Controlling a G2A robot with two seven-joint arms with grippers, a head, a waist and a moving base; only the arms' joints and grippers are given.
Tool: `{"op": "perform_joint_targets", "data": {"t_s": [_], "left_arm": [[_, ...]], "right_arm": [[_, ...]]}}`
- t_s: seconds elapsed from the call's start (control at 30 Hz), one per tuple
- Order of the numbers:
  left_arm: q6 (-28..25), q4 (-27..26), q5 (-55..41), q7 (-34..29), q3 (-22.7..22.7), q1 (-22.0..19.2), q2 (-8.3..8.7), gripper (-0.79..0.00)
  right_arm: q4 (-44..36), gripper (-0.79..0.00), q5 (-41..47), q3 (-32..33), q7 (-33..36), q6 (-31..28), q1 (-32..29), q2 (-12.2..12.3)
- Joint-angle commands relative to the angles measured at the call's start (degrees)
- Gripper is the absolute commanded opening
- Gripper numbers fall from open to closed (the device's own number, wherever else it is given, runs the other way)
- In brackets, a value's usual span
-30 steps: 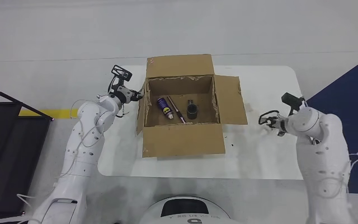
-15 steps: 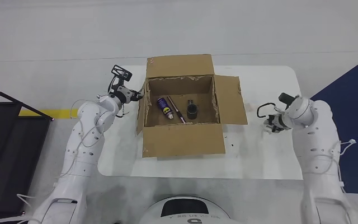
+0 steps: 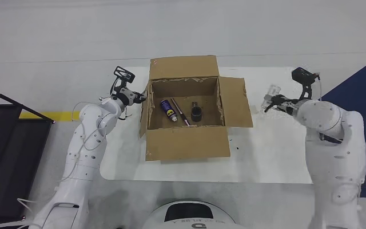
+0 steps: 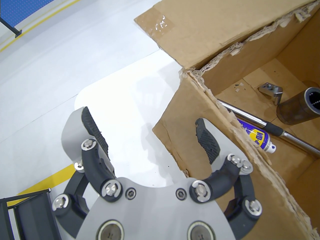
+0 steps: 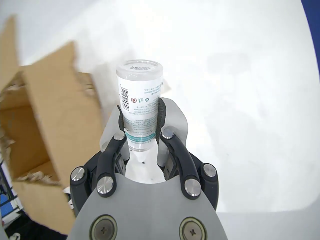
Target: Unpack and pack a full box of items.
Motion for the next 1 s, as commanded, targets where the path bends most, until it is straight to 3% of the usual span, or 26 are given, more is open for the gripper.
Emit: {"op": "perform_joint_targets", "data": {"t_s": [0.0,0.1,0.2,0.4,0.63,0.87,0.9,0.93,0.97], "left_arm": [[0.00,0.00,0.00,0.00,0.00,0.00,0.00,0.000],[0.00,0.00,0.00,0.00,0.00,0.00,0.00,0.000],[0.00,0.00,0.00,0.00,0.00,0.00,0.00,0.000],[0.00,0.00,0.00,0.00,0.00,0.00,0.00,0.000],[0.00,0.00,0.00,0.00,0.00,0.00,0.00,0.000],[0.00,0.00,0.00,0.00,0.00,0.00,0.00,0.000],[0.00,0.00,0.00,0.00,0.00,0.00,0.00,0.000],[0.00,0.00,0.00,0.00,0.00,0.00,0.00,0.000],[0.00,0.00,0.00,0.00,0.00,0.00,0.00,0.000]], "right_arm": [[-3.71,-0.785,5.91,-1.87,-5.61,-5.90,-0.73,-0.34],[-2.43,-0.785,9.20,-7.81,-9.26,-14.47,2.25,-0.70],[2.30,-0.785,7.70,-16.41,-9.77,-18.30,9.16,-1.29],[17.44,-0.785,6.51,-32.90,-10.49,-20.18,24.21,-3.94],[31.99,-0.785,5.16,-48.39,-10.41,-20.28,35.97,-8.25],[45.24,-0.785,7.91,-58.63,-0.94,-17.41,44.82,-13.03],[46.79,-0.727,8.37,-59.50,-0.61,-17.35,45.80,-13.67],[48.20,-0.606,8.37,-60.41,-0.60,-17.27,46.62,-14.27],[49.46,-0.557,8.58,-61.17,-0.61,-17.25,47.33,-14.85]]}}
